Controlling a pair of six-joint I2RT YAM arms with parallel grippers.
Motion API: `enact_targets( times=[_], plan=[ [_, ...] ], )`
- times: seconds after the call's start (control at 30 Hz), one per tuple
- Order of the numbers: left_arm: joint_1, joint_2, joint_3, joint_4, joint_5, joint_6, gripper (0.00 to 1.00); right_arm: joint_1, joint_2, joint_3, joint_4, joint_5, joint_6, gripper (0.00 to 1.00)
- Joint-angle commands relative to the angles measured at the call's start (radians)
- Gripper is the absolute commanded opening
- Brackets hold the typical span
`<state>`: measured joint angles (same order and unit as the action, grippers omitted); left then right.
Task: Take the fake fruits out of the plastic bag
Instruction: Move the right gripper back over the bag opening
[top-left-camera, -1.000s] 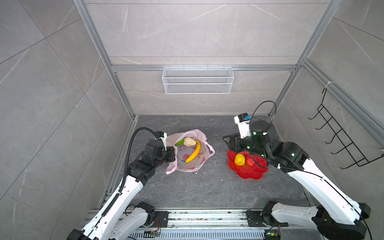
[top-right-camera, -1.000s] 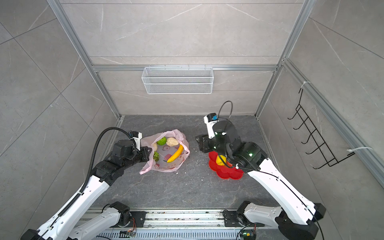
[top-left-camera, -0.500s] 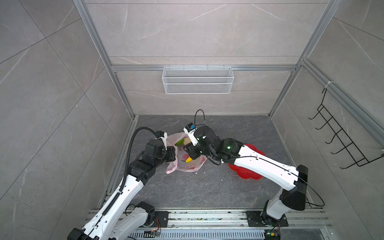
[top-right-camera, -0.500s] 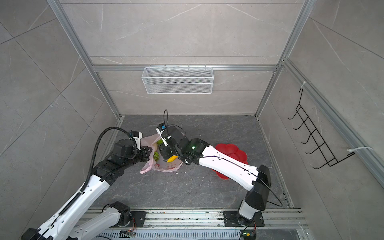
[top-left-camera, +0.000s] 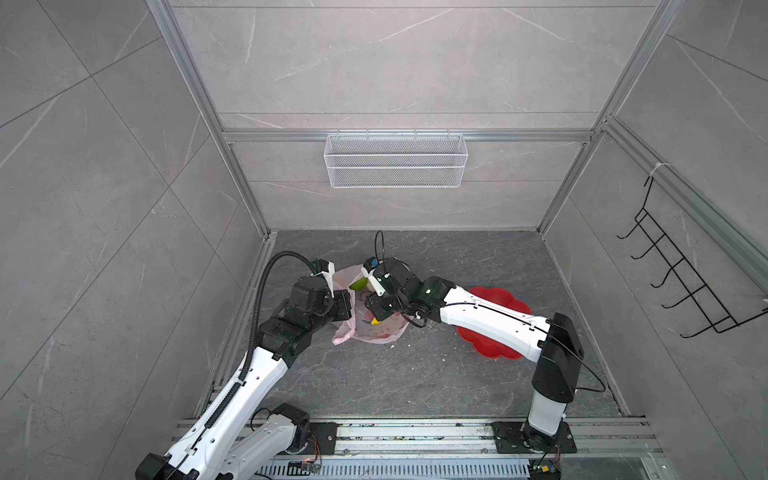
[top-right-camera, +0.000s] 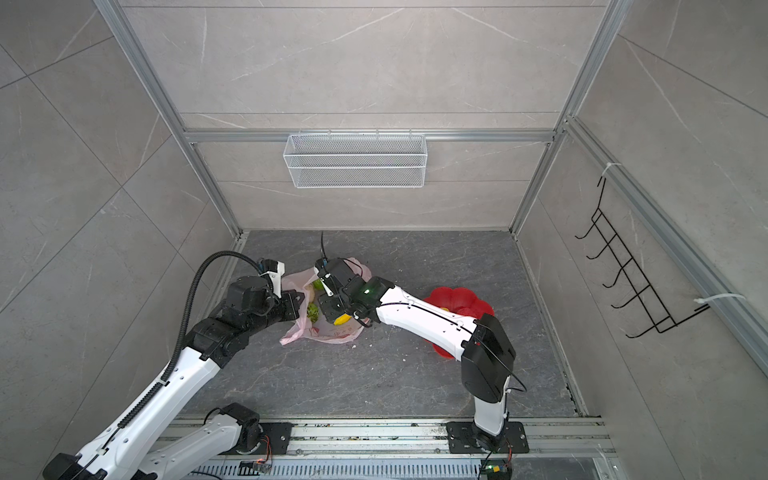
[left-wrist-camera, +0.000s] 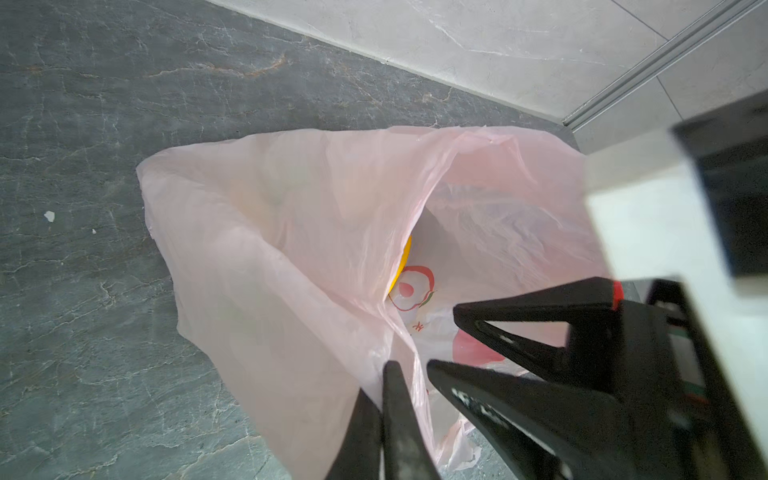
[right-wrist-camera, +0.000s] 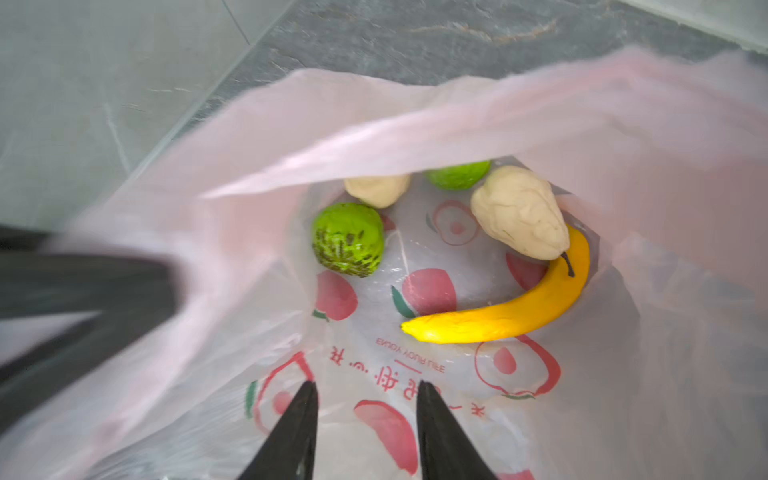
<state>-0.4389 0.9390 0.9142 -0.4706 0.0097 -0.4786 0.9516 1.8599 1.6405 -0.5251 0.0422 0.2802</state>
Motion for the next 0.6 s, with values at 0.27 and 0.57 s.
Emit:
enact_targets(
  times=[0.27,0.57],
  plan=[
    [-0.004,-0.021,0.031,0.015,-0.079,-0.004,0.00,-0.013,0.094,0.003,-0.024,-0.008,-0.045,0.41],
    [-0.004,-0.008,0.034,0.045,-0.080,-0.009,0.00,-0.012,0.151,0.009,-0.043,0.012,-0.067,0.41]
  ],
)
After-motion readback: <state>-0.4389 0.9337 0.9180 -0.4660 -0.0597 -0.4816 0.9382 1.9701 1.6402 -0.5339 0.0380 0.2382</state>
